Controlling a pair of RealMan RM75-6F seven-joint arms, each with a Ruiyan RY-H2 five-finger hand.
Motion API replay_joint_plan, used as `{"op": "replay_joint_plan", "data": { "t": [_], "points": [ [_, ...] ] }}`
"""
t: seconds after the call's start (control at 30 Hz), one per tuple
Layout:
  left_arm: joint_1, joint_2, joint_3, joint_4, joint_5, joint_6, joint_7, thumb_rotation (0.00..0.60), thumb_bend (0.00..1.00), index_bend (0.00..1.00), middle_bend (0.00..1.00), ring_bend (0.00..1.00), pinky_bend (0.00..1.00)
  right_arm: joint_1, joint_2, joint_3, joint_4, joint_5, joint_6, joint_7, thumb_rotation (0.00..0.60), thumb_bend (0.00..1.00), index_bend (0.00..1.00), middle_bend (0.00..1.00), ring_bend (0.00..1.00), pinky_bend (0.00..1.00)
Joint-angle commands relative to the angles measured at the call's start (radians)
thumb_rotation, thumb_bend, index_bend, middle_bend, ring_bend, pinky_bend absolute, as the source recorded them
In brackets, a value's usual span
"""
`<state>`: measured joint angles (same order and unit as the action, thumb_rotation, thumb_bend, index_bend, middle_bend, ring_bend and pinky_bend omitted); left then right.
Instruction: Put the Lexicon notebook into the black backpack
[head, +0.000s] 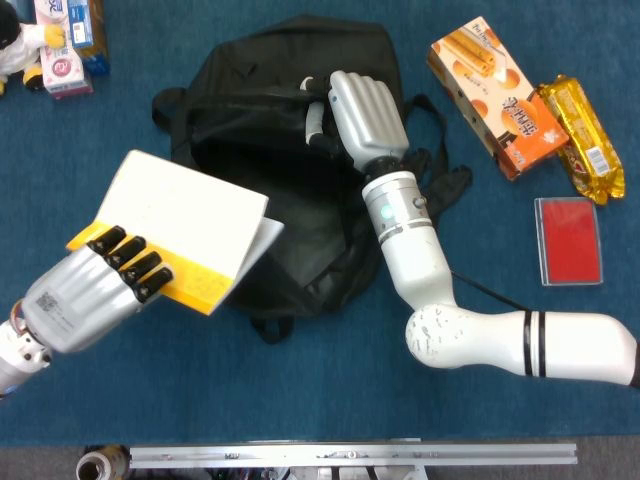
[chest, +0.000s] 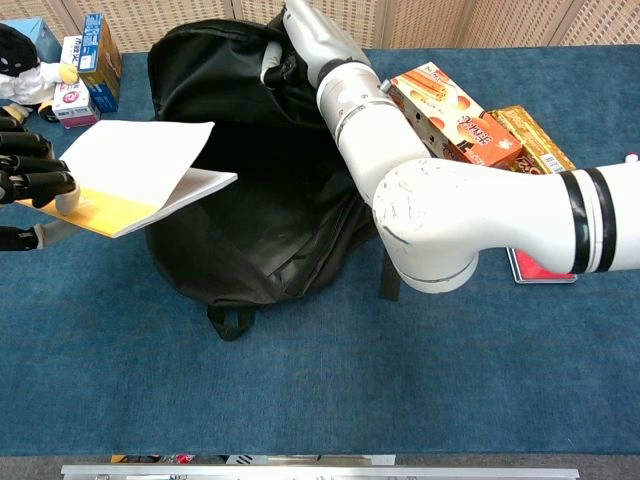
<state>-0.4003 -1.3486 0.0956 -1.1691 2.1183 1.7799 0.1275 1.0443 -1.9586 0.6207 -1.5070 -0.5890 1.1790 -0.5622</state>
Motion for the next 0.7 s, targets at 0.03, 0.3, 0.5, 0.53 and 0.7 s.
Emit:
{"op": "replay_joint_plan", "data": {
  "t": [0.03,0.3,0.5,0.53,0.7],
  "points": [
    [-0.017,0.005,-0.011,-0.036,0.02,0.002,0.02,0.6,0.33,0.74,0.73,0.61,0.68,0.008,-0.006,0.011,0.008,0.012,0.003,0.015,0.6,0.8,0.8,0.65,0.65,0.87],
    [-0.045,-0.011,-0.016,-0.074,0.037,-0.043,0.041,0.6,0.33,0.74,0.73,0.61,0.68,0.035,-0.004,0.06,0.014,0.068,-0.006,0.05,0.6,0.8,0.8,0.65,0.65,0.87],
    [-0.063,-0.047,-0.022,-0.078,0.044,-0.071,0.053,0.6,0.33,0.74,0.73,0.61,0.68,0.045,0.001,0.061,0.022,0.105,-0.025,0.071,0.6,0.8,0.8,0.65,0.65,0.87],
    [-0.066,-0.054,-0.023,-0.077,0.044,-0.077,0.054,0.6,0.33,0.74,0.73,0.61,0.68,0.046,0.002,0.065,0.02,0.113,-0.028,0.076,0.6,0.8,0.8,0.65,0.65,0.87],
    [-0.082,-0.091,-0.029,-0.072,0.043,-0.103,0.066,0.6,0.33,0.74,0.73,0.61,0.68,0.053,0.012,0.077,0.012,0.128,-0.03,0.1,0.6,0.8,0.8,0.65,0.65,0.87]
  ]
}}
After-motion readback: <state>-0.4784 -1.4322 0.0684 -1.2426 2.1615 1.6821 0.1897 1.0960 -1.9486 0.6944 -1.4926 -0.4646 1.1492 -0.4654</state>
